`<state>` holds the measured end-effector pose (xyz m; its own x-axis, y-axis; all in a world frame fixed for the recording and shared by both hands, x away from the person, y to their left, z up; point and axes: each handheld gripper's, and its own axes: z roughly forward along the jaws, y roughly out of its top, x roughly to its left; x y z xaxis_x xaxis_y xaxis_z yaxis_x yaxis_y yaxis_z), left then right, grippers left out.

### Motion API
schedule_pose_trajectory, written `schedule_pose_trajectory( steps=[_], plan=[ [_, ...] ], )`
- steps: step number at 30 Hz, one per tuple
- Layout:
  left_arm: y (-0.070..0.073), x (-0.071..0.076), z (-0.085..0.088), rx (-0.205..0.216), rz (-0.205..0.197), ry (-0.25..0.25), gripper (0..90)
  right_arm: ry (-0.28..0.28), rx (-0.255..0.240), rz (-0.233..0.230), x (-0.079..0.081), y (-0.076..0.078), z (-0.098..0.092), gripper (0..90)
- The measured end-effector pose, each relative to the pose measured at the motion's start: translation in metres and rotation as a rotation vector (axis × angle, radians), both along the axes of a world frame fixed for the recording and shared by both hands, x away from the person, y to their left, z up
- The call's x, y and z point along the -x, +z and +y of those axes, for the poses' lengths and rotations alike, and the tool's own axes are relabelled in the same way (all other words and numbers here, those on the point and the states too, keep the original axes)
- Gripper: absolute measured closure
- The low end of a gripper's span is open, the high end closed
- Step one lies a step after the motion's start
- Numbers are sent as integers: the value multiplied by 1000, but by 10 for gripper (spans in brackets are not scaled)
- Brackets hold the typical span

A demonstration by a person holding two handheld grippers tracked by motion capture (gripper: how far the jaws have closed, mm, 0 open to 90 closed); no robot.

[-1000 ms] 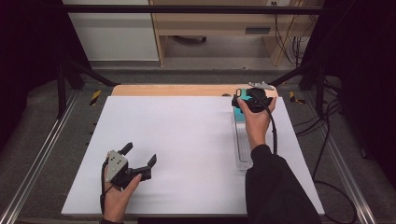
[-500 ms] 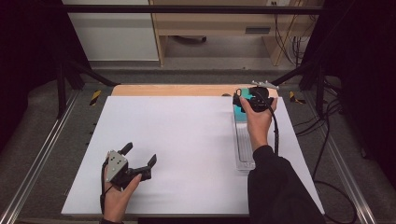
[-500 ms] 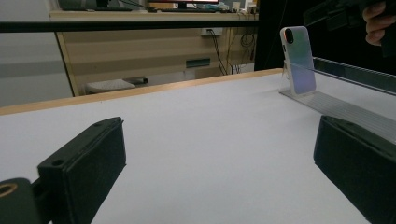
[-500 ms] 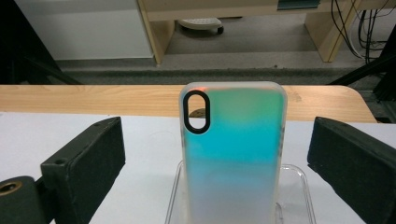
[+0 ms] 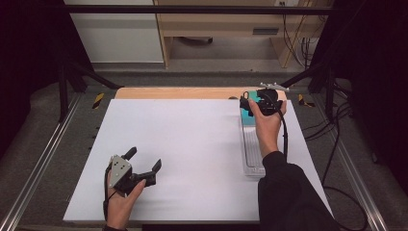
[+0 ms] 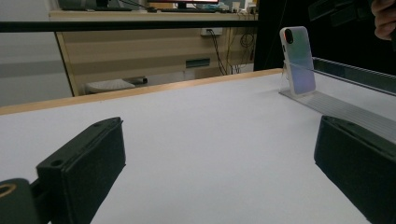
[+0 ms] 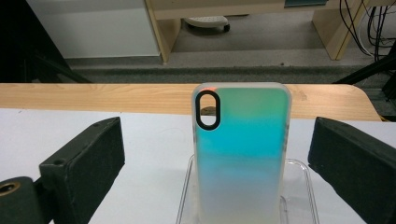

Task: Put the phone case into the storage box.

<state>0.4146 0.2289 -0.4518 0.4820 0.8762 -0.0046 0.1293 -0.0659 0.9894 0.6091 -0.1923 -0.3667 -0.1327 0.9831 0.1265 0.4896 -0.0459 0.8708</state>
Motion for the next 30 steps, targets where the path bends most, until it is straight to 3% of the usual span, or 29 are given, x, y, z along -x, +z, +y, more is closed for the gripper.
schedule_pose_trajectory(
  steps=[5,12,22,30],
  plan=[
    [0,0,-1,1,0,-1,15,-2,1,16,3,4,-1,46],
    [0,0,-1,-3,1,-3,15,48,8,36,8,10,1,46],
    [1,1,2,2,-1,3,15,123,12,127,15,17,11,47],
    [2,2,6,14,1,11,15,171,16,112,28,27,10,46]
  ],
)
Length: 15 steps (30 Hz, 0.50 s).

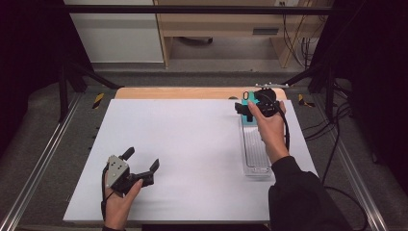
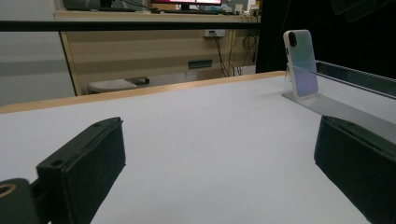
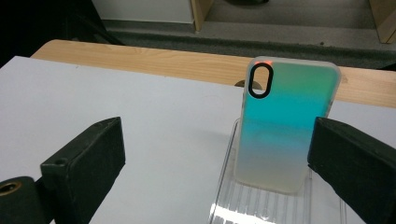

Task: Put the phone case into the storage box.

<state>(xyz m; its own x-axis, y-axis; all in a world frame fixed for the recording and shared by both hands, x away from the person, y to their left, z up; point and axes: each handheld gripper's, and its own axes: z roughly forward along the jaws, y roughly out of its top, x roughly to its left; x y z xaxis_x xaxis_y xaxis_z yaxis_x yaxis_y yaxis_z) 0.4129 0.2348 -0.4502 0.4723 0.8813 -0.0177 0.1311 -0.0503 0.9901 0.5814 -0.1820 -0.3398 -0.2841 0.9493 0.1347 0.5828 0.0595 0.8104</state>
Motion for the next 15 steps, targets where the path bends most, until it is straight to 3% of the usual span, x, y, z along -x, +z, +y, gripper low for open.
schedule_pose_trajectory(
  steps=[5,15],
  plan=[
    [1,1,4,6,2,6,15,7,8,-31,9,5,-5,46],
    [2,2,18,28,8,29,15,3,-29,-114,28,9,-20,54]
  ],
)
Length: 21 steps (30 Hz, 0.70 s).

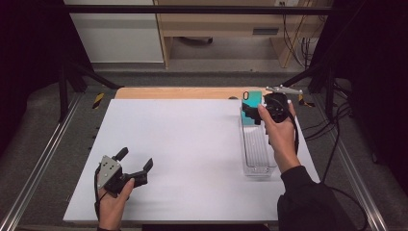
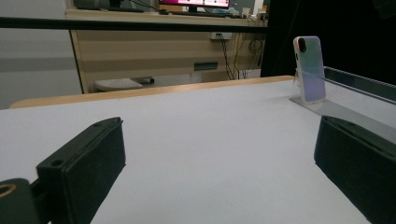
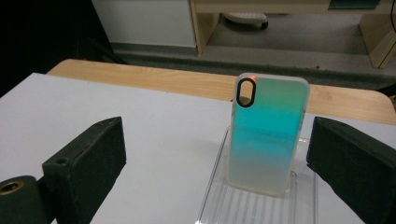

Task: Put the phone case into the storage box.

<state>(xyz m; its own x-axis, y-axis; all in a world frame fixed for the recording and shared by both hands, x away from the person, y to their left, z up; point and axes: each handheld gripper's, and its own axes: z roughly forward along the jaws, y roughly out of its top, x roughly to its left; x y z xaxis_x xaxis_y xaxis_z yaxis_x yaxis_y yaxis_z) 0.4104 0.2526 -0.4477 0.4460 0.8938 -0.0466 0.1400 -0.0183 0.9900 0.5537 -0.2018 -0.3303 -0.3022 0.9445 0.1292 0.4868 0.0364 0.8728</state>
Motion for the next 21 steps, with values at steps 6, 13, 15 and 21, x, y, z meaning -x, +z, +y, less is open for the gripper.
schedule_pose_trajectory(
  steps=[6,13,15,21],
  plan=[
    [1,1,7,2,8,11,15,-5,-28,-67,12,0,-12,60],
    [3,3,13,-8,13,22,15,11,-43,-151,25,0,-23,56],
    [3,3,15,-14,14,23,15,16,-33,-181,28,0,-25,56],
    [3,8,20,-40,16,29,15,19,-34,-230,39,-1,-33,56]
  ],
)
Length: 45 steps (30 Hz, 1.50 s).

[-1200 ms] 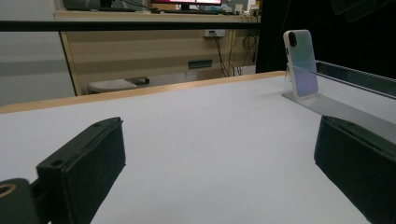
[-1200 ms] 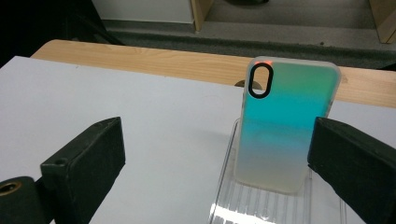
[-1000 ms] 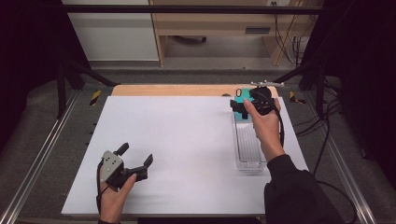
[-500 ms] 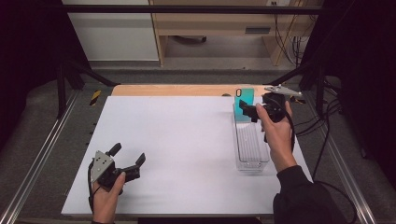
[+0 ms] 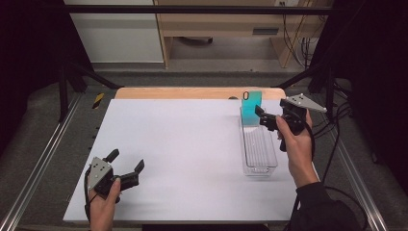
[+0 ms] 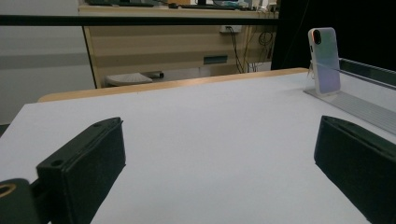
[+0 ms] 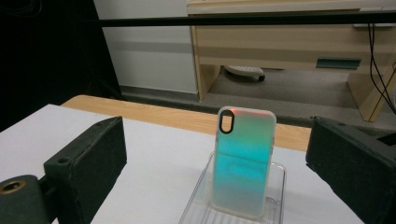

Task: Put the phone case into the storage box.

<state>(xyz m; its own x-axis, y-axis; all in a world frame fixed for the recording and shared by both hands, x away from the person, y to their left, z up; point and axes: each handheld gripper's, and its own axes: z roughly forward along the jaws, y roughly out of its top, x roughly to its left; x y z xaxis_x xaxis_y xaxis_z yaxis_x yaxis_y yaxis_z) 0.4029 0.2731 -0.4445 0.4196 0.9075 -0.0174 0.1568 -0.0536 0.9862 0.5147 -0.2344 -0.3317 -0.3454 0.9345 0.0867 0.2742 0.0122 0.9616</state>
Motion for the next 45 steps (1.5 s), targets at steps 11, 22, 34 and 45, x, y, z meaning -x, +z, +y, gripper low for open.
schedule_pose_trajectory(
  steps=[11,22,34,45],
  plan=[
    [-1,8,14,-2,2,29,15,0,9,-43,17,-10,-16,52],
    [-2,16,26,6,3,49,15,-17,5,-55,34,-22,-37,41],
    [-3,15,26,9,4,39,15,-8,-21,-59,51,-37,-55,40],
    [-3,16,26,7,2,33,15,-1,-9,-73,65,-44,-64,39]
  ],
)
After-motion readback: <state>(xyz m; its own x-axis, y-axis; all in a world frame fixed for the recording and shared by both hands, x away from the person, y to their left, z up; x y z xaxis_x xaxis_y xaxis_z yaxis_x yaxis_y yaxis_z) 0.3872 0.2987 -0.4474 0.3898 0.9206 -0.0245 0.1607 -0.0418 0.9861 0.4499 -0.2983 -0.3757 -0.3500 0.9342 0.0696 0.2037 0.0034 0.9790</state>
